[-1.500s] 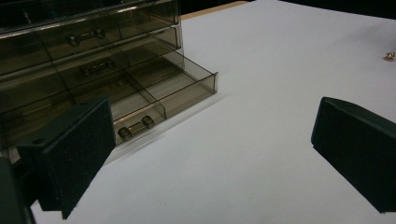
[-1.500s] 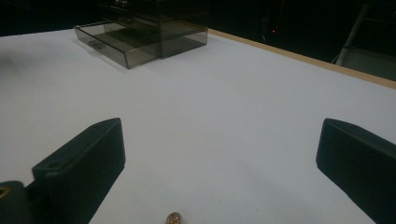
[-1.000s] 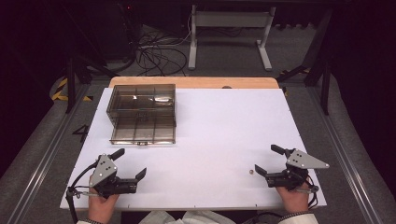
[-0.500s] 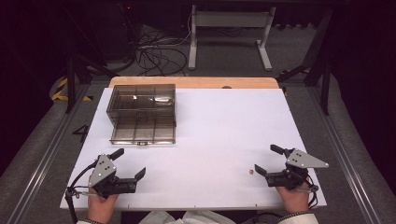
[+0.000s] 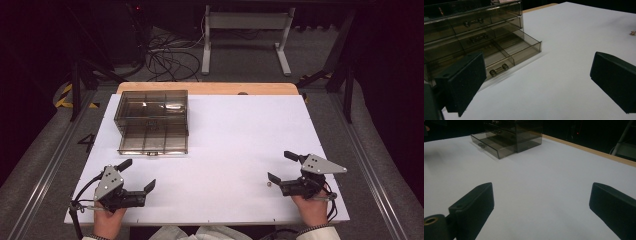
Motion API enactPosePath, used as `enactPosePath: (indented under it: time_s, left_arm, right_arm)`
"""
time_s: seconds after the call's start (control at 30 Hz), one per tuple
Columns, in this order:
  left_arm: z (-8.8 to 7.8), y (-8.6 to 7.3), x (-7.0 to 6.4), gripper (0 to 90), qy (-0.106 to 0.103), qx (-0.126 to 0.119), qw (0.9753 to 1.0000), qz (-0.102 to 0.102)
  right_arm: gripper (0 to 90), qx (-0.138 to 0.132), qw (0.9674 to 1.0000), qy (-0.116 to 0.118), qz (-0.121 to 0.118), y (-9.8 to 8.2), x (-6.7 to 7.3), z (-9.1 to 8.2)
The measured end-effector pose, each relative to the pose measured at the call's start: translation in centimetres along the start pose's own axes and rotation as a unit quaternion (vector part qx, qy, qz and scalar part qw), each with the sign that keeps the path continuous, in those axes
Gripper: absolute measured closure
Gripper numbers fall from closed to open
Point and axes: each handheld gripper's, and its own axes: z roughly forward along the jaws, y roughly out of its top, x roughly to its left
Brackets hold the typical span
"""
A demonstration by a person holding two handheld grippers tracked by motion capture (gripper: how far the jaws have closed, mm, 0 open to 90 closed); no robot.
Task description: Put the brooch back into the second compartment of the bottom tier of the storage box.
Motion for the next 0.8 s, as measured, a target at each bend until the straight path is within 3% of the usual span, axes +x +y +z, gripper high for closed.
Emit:
enactPosePath:
  time_s: [0.8]
  left_arm:
    - [-0.2,0.0,0.1,1.3,0.001,-0.003,1.0000,-0.001]
  right_arm:
    - [6.6,0.038,0.9984,0.034,-0.024,1.9,0.5,1.7]
